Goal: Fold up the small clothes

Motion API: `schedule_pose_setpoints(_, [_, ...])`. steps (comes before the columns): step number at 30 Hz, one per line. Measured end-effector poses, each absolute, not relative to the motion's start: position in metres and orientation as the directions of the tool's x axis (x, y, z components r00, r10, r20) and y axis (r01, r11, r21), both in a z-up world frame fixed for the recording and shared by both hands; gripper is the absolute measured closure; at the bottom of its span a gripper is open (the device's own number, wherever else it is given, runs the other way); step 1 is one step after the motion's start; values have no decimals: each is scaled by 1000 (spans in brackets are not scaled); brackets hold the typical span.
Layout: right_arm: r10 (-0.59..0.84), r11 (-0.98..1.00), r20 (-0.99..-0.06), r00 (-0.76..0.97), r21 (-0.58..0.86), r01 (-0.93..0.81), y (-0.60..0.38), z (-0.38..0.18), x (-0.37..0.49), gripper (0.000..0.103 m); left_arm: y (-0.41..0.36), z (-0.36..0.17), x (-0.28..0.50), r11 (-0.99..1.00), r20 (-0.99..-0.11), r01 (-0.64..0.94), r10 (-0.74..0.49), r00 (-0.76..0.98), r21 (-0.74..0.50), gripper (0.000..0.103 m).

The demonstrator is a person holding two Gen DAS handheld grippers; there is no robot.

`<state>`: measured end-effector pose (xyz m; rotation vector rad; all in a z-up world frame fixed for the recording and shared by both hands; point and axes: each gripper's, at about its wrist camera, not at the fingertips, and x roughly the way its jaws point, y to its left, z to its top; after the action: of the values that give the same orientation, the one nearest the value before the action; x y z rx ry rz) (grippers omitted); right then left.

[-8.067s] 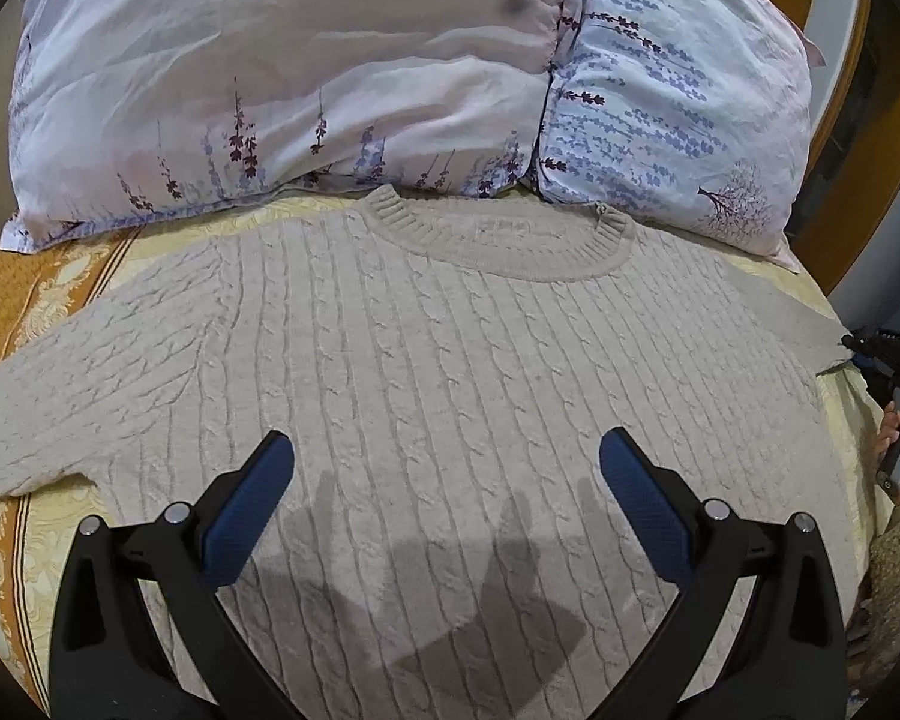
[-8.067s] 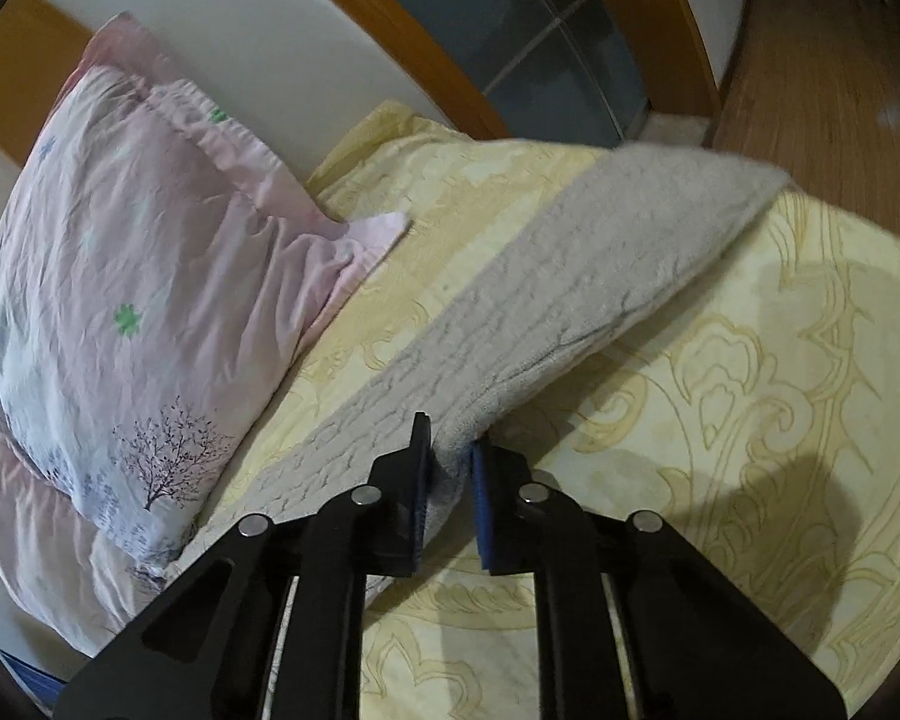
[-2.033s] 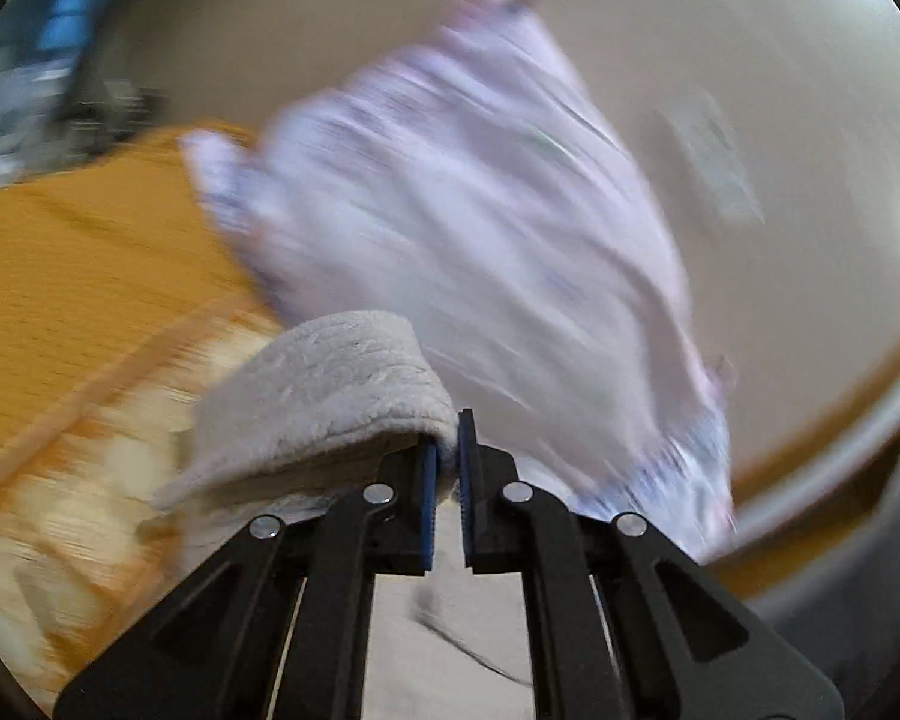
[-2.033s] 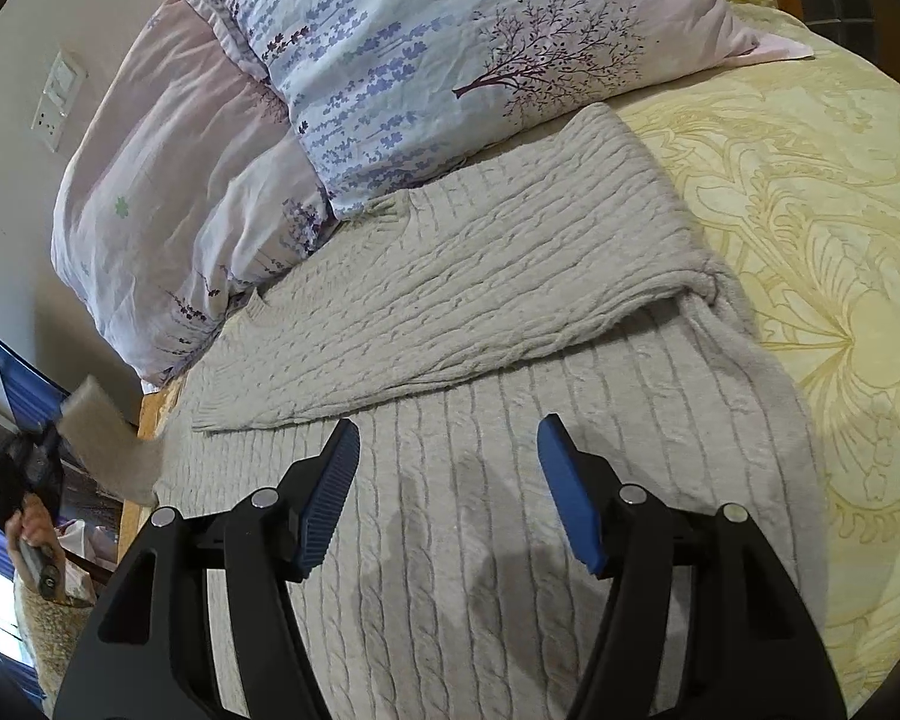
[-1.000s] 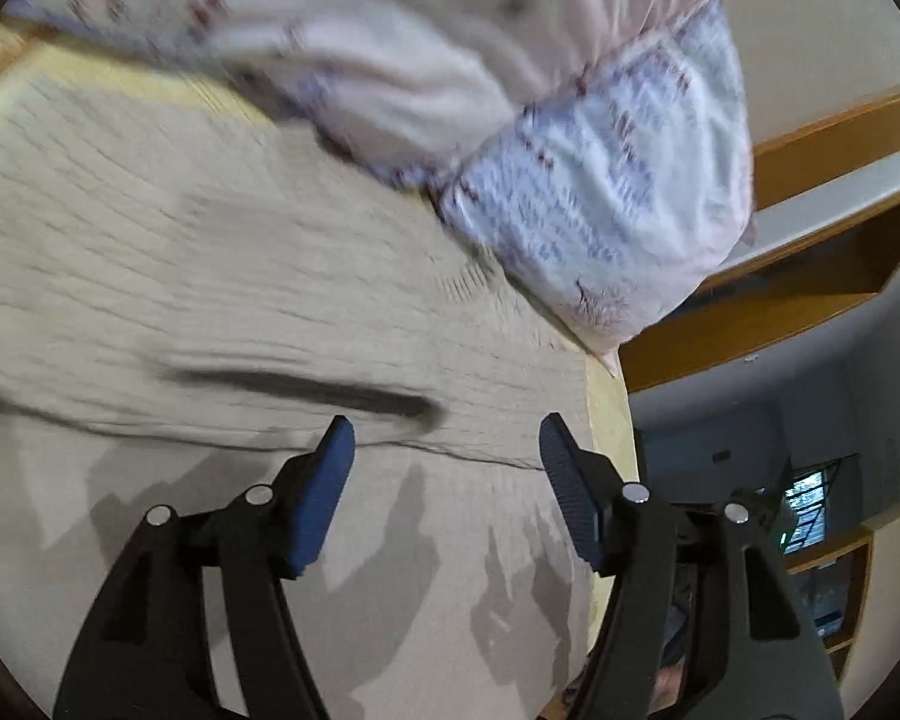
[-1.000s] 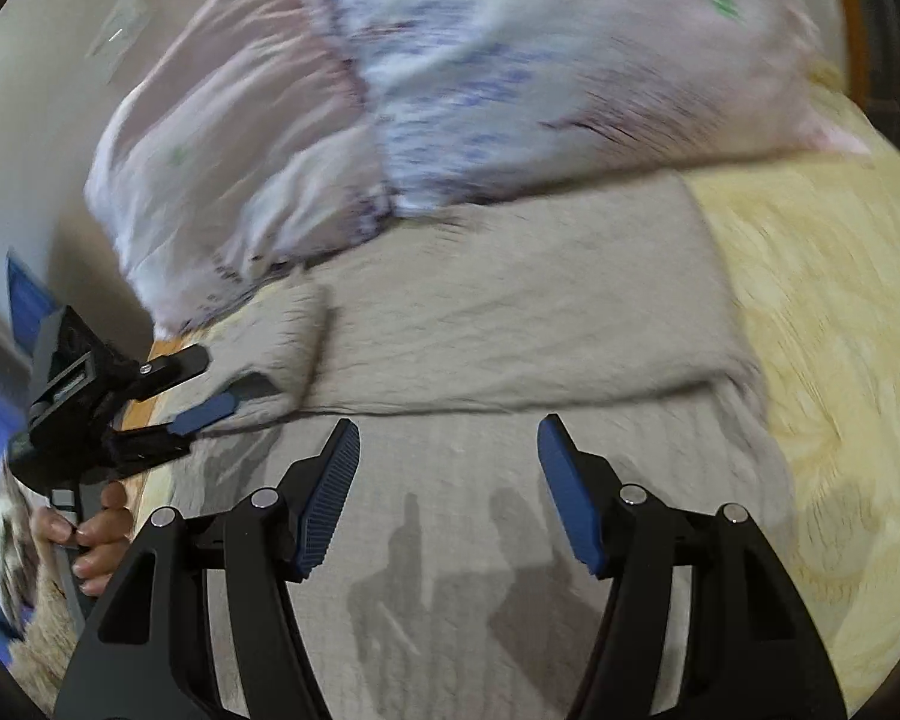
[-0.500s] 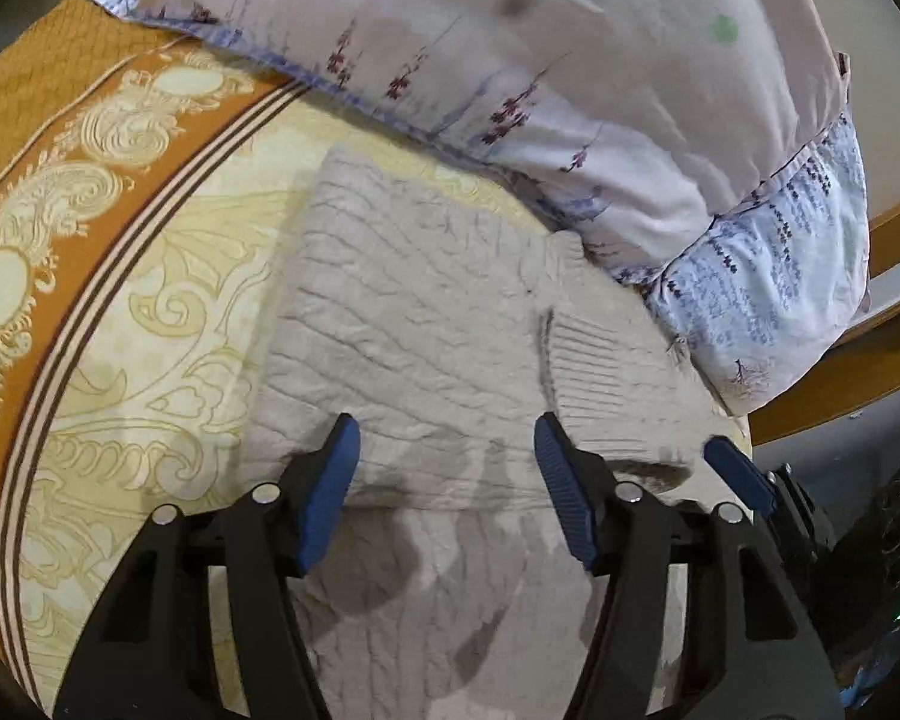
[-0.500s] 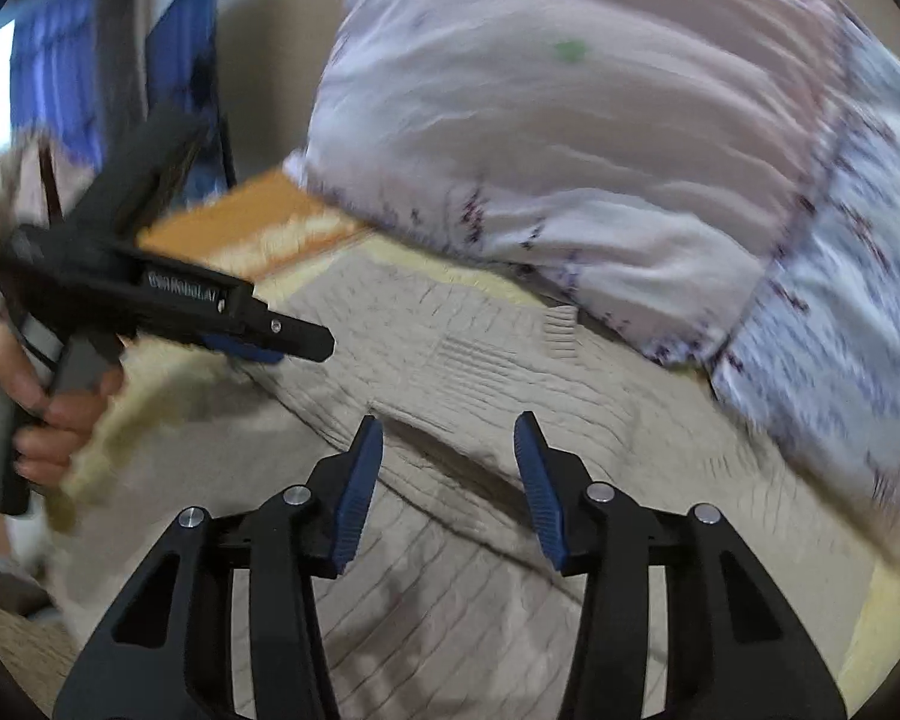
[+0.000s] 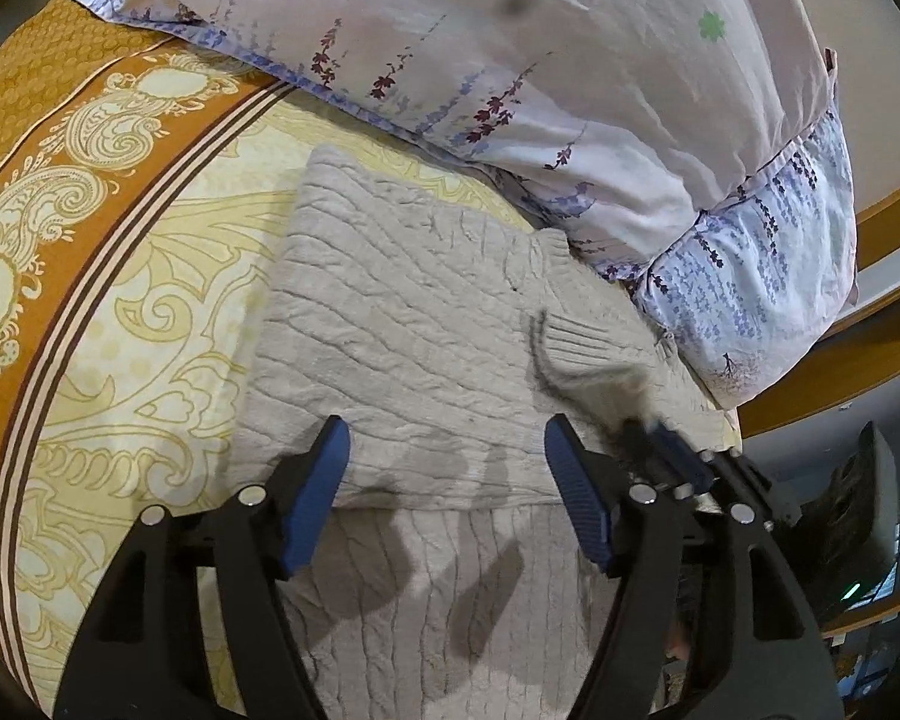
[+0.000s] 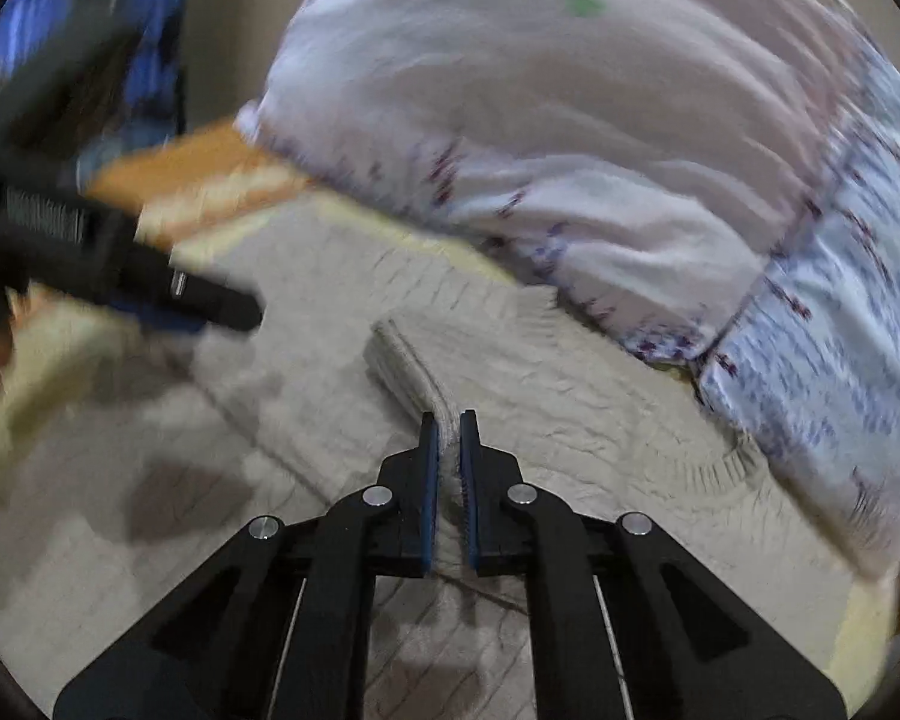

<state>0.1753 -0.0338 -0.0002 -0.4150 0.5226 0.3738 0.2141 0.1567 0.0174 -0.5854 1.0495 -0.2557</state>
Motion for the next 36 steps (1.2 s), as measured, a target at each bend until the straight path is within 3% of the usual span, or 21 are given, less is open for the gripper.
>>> schedule_pose_setpoints(8, [287,952,-413,865,226,-208,-173,33,155,96,147,22,212,839,-742,-39,-457,490,-543,27])
schedule_pose_setpoints(15, [447,795,-522,726,605,-54,-260,-23,162,94,137,25,212,870,-763,-2,-432,480,-494,27])
schedule_pose_setpoints(16, [468,773,-520,715,633,-45,-264,-26,163,90,137,26,211,870,-764,-2,-432,479,-493,26])
schedule_pose_setpoints(17, [493,746,-518,699,665,-33,-270,-29,166,78,137,27,211,870,-764,-2,-432,479,-494,26])
schedule_pose_setpoints(18, [518,717,-505,690,697,-28,-276,-30,169,58,137,28,210,870,-764,-3,-431,480,-493,26])
schedule_pose_setpoints(19, [547,685,-484,683,727,-33,-280,-32,170,48,137,28,210,872,-766,-3,-429,479,-490,26])
schedule_pose_setpoints(20, [573,652,-461,677,757,-37,-283,-33,171,42,138,28,210,872,-766,-2,-429,478,-489,26])
schedule_pose_setpoints(21, [599,611,-437,671,791,-30,-289,-35,175,42,138,29,209,872,-767,-3,-428,477,-489,25])
schedule_pose_setpoints(25, [626,580,-435,648,814,-14,-294,-39,189,43,139,30,208,873,-769,-2,-429,473,-488,25])
schedule_pose_setpoints(28, [589,619,-465,661,786,1,-293,-37,195,69,139,30,207,873,-770,-2,-429,473,-487,25])
schedule_pose_setpoints(29, [576,637,-477,664,771,1,-292,-36,197,86,139,30,207,873,-770,-2,-429,473,-488,25])
schedule_pose_setpoints(30, [558,659,-488,672,752,-1,-290,-34,198,95,139,30,207,873,-769,-2,-429,473,-488,24])
schedule_pose_setpoints(36, [458,746,-480,748,665,-31,-293,-17,187,96,139,33,206,871,-764,1,-431,480,-491,23])
